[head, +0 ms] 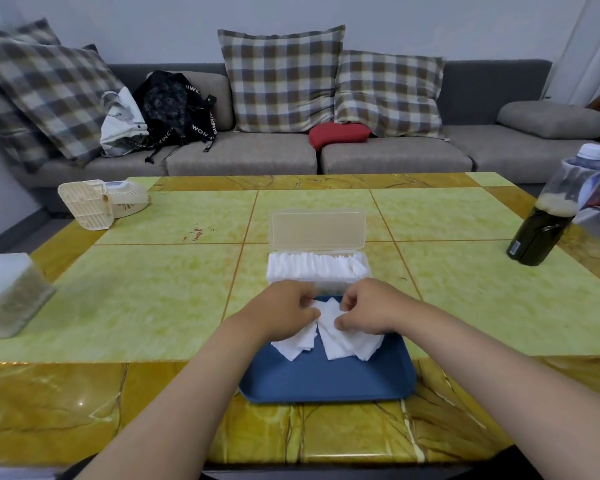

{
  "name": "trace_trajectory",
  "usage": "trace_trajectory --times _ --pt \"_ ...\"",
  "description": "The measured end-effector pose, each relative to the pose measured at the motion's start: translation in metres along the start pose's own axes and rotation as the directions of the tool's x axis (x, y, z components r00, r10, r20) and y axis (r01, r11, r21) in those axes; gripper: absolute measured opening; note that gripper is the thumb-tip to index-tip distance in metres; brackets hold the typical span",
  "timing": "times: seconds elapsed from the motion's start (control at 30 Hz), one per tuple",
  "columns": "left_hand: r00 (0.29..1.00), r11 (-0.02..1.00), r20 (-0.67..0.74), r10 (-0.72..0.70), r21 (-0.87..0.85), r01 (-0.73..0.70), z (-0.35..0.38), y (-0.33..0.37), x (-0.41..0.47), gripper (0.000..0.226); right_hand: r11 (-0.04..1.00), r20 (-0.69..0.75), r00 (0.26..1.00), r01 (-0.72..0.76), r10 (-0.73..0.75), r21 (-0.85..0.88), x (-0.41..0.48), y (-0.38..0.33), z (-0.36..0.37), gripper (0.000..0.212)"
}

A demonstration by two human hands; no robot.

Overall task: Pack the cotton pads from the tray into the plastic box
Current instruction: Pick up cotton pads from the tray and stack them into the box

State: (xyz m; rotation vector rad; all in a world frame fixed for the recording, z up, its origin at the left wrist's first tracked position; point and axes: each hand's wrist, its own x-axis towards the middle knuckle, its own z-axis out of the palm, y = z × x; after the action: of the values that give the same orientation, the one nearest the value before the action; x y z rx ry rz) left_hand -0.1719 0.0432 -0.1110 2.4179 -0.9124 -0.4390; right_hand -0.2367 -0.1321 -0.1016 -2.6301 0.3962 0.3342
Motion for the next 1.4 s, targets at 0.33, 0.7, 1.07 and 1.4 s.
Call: trace_trajectory --times 0.33,0.7,1.07,1.4 --pt "0.987 0.882 -0.048 -0.153 -0.457 0.115 -0.011 0.006 -0.002 0.016 0.816 -0.016 0.999 0.051 -0.051 0.576 -0.006 0.0 -0.015 0.023" --pt "0.947 0.628 -0.035 -0.319 -0.756 0.183 -0.018 0.006 0.003 0.014 0.824 0.152 0.98 0.02 -0.128 0.566 -0.002 0.013 -0.019 0.016" --pt "0.925 0.574 -0.101 -0.367 -0.807 0.14 -0.023 0.0 0.005 0.019 0.897 0.079 0.995 0.016 -0.057 0.441 -0.007 0.018 -0.04 0.017" --pt "0.963 0.491 0.066 -0.26 -0.85 0.19 -0.016 0.021 0.002 0.019 0.824 -0.07 0.991 0.135 -0.115 0.551 -0.017 -0.01 -0.042 0.029"
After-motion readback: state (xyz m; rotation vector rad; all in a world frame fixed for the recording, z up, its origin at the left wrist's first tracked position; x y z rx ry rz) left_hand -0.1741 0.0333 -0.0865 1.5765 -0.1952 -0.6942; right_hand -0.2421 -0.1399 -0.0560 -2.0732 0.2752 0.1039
